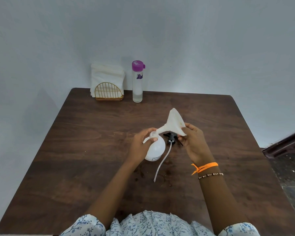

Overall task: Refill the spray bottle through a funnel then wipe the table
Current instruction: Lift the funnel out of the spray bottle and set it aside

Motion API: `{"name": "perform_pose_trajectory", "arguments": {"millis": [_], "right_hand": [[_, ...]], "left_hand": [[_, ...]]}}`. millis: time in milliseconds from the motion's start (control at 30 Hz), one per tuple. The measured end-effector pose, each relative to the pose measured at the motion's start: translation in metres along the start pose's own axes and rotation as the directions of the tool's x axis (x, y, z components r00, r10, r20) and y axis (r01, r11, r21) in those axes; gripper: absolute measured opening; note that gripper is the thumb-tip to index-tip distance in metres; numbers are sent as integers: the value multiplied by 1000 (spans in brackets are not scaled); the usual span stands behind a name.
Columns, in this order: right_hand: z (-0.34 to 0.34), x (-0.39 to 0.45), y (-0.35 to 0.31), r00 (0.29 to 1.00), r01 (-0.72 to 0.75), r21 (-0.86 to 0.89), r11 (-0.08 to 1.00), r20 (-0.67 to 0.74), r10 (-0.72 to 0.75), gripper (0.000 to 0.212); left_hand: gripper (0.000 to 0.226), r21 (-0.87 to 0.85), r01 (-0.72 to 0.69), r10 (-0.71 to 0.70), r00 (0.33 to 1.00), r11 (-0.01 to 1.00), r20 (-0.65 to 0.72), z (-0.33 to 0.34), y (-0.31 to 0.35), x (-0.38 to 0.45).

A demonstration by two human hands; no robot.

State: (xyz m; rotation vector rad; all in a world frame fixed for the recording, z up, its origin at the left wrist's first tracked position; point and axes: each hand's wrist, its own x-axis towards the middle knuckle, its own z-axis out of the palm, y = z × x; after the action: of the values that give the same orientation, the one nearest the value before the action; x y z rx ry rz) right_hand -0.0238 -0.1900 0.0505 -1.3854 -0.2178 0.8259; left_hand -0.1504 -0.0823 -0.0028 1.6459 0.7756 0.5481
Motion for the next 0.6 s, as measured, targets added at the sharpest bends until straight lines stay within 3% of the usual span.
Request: {"name": "perform_pose_trajectory", "arguments": {"millis": [133,233,300,600], "right_hand": [[0,1,-2,994,-57,230,972,99,35,20],[3,2,4,1000,7,-43,999,15,-6,16],[3,1,7,1000,20,-123,992,5,-20,14],[2,4,2,997,-69,186,980,46,61,19]], "left_hand": [[25,15,3,-3,1000,1000,-1,1,-1,0],[27,0,-2,2,1000,1000,0,0,-2,0],[27,13,1,-1,1000,1000,-3,1,-2,0],[27,24,73,-73,997,997,9,0,2,1]]}}
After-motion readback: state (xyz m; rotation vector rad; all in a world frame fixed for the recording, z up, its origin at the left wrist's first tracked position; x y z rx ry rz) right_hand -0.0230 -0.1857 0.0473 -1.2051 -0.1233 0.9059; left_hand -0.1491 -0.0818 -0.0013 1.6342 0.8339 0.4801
